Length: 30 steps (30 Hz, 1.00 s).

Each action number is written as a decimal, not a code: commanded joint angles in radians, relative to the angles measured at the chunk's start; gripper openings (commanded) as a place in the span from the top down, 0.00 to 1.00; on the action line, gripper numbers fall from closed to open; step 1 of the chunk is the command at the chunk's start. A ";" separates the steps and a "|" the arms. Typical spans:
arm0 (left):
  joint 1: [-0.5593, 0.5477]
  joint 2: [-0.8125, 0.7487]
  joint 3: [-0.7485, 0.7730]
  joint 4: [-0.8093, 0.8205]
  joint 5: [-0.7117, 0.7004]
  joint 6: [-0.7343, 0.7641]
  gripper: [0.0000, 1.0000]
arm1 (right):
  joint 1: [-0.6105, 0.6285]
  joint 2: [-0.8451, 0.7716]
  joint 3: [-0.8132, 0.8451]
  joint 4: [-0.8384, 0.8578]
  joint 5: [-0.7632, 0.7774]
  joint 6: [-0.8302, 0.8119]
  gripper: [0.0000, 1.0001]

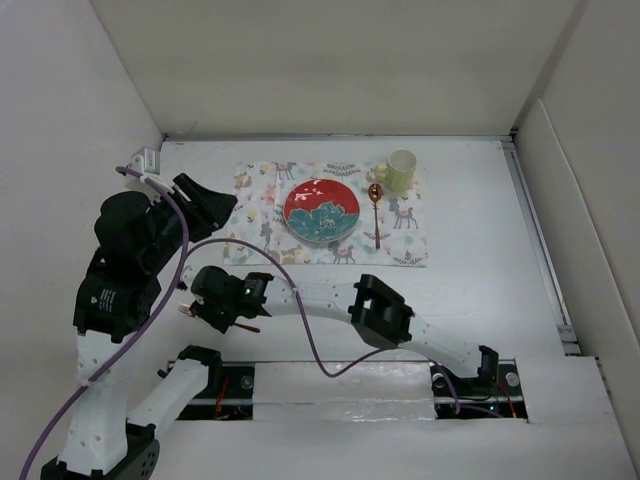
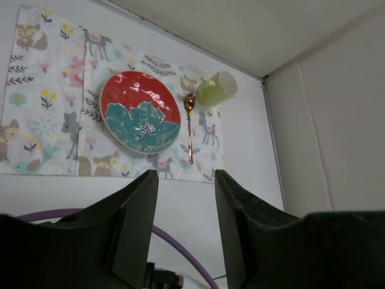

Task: Set the dinner table for one person

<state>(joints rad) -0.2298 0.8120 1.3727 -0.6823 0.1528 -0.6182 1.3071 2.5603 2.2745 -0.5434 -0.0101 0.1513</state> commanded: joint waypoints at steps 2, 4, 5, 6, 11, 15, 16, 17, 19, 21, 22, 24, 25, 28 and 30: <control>-0.008 -0.028 -0.018 0.047 -0.010 -0.014 0.61 | 0.003 0.000 -0.058 0.003 0.067 -0.022 0.56; -0.008 -0.036 -0.026 0.055 -0.010 -0.021 0.61 | 0.003 -0.008 -0.082 0.026 0.091 -0.019 0.63; -0.008 -0.039 -0.027 0.056 -0.010 -0.023 0.61 | 0.003 -0.009 -0.089 0.029 0.090 -0.019 0.71; -0.008 -0.037 -0.029 0.056 -0.012 -0.025 0.61 | 0.003 -0.008 -0.090 0.030 0.091 -0.016 0.82; -0.008 -0.027 -0.021 0.030 -0.032 -0.002 0.61 | 0.012 -0.040 -0.098 0.069 0.125 0.031 1.00; -0.008 0.009 0.054 0.006 -0.067 0.026 0.60 | -0.040 -0.127 -0.089 0.114 0.128 0.109 1.00; -0.008 0.016 0.063 0.000 -0.068 0.031 0.60 | -0.075 -0.146 -0.076 0.131 0.128 0.147 1.00; -0.008 0.021 0.071 0.000 -0.065 0.031 0.60 | -0.092 -0.162 -0.067 0.138 0.133 0.166 1.00; -0.008 0.026 0.065 0.003 -0.041 0.028 0.61 | -0.130 -0.193 -0.035 0.129 0.162 0.203 1.00; -0.008 0.018 0.052 -0.008 -0.044 0.014 0.63 | -0.189 -0.192 0.031 0.115 0.176 0.260 1.00; -0.008 0.010 0.043 -0.005 -0.048 0.008 0.63 | -0.209 -0.187 0.043 0.118 0.182 0.274 1.00; -0.008 0.003 0.013 -0.005 -0.047 0.000 0.64 | -0.265 -0.170 0.081 0.117 0.218 0.336 1.00; -0.008 0.003 0.003 -0.006 -0.042 -0.005 0.64 | -0.284 -0.138 0.103 0.108 0.226 0.364 1.00; -0.008 -0.013 -0.046 -0.016 -0.027 -0.029 0.65 | -0.351 -0.063 0.189 0.103 0.236 0.488 1.00; -0.008 -0.026 -0.072 -0.019 -0.024 -0.037 0.65 | -0.383 -0.031 0.255 0.105 0.239 0.534 1.00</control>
<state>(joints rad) -0.2298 0.8062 1.3277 -0.7097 0.1089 -0.6342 0.9386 2.4859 2.4275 -0.4641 0.1867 0.5541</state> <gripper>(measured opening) 0.352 0.017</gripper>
